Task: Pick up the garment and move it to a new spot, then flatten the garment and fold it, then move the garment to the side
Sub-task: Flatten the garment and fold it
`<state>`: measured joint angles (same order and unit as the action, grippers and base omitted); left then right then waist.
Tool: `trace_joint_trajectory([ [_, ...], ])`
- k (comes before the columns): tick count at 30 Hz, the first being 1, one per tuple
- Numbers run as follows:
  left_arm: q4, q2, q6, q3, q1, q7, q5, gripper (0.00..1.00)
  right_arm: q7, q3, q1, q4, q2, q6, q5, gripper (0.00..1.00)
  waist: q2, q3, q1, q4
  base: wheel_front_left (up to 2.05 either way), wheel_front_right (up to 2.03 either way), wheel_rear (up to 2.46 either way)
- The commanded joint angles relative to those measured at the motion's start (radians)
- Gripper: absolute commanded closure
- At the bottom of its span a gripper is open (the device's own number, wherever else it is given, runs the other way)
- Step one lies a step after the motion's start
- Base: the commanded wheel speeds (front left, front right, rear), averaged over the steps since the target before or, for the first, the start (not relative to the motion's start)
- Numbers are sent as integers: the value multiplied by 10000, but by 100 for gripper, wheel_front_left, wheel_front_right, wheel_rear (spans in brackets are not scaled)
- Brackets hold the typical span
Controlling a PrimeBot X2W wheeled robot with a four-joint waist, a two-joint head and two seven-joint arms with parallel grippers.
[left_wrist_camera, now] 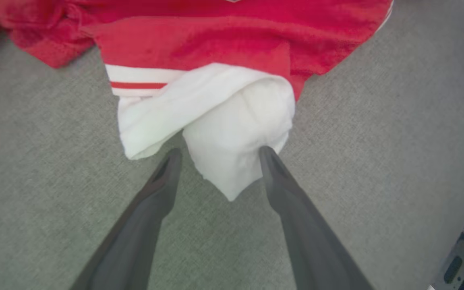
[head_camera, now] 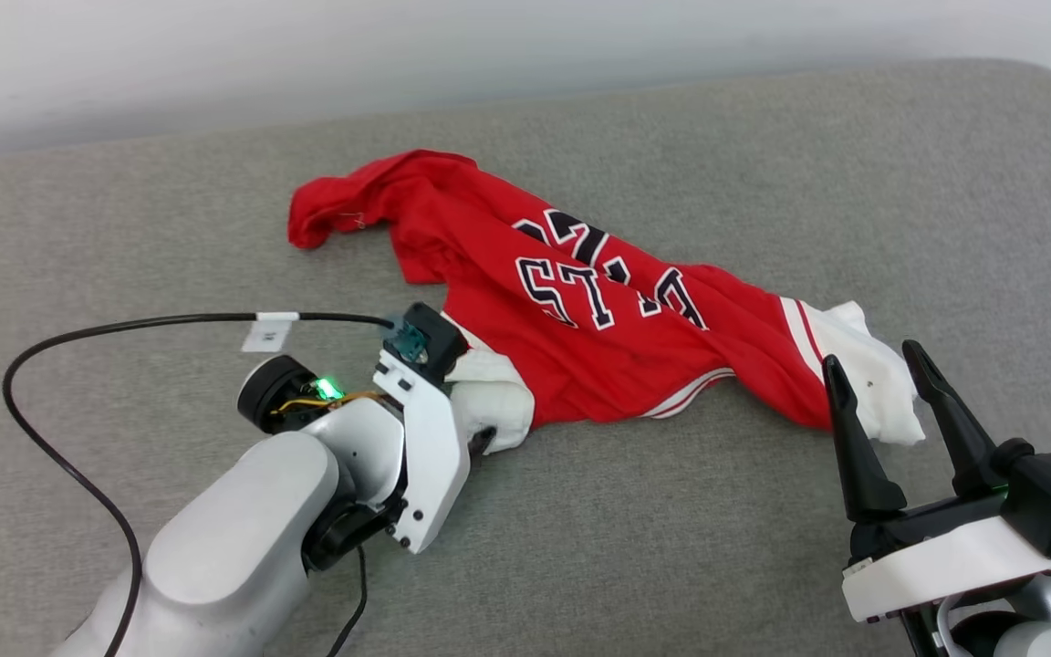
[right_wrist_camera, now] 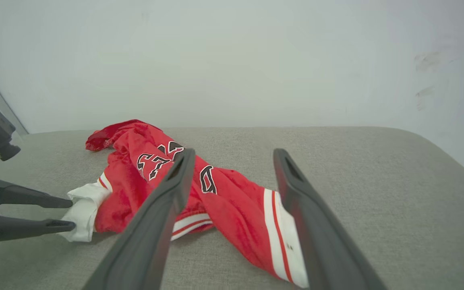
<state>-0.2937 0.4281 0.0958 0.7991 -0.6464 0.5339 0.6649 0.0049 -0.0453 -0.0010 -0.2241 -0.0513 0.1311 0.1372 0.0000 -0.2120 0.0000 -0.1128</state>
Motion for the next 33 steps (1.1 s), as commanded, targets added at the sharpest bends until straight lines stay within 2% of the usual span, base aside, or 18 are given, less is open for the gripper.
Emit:
trace_joint_trajectory([
  [1,-25,91,7,180,-93,294,-122,0,-81,-36,-167,48,20,-7,38,0,0,-279,0,-216,0,0,0],
  [9,-400,328,84,679,-382,1323,-294,0,-285,-128,-383,212,20,-7,157,0,0,-683,0,-443,0,0,0],
  [10,-470,338,92,756,-402,1477,-283,7,-302,-157,-413,246,20,-7,208,0,0,-736,0,-468,0,0,0],
  [11,-546,353,120,867,-417,1666,-266,34,-328,-186,-429,276,20,-7,235,0,0,-786,0,-489,0,0,0],
  [12,-613,379,146,979,-443,1850,-251,51,-355,-212,-451,304,20,-7,255,0,0,-846,0,-513,0,0,0],
  [13,-689,397,174,1103,-450,2055,-230,58,-402,-238,-479,350,20,-7,290,0,0,-887,0,-532,0,0,0],
  [14,-744,419,207,1245,-457,2225,-235,76,-424,-255,-512,387,20,-7,322,0,0,-929,0,-553,0,0,0],
  [15,-780,422,244,1388,-475,2347,-228,100,-458,-264,-551,428,20,-7,335,0,0,-952,0,-570,0,0,0],
  [19,-711,424,310,1699,-541,2532,-21,100,-560,-317,-602,588,20,-7,384,0,0,-985,0,-630,0,0,0],
  [25,-33,567,318,1489,-581,1788,143,100,-560,-181,-446,806,20,-5,420,0,0,-707,0,-480,0,0,0],
  [33,1925,1239,-487,618,298,633,526,100,-305,86,-144,701,20,-7,248,0,0,-163,0,311,0,0,0],
])
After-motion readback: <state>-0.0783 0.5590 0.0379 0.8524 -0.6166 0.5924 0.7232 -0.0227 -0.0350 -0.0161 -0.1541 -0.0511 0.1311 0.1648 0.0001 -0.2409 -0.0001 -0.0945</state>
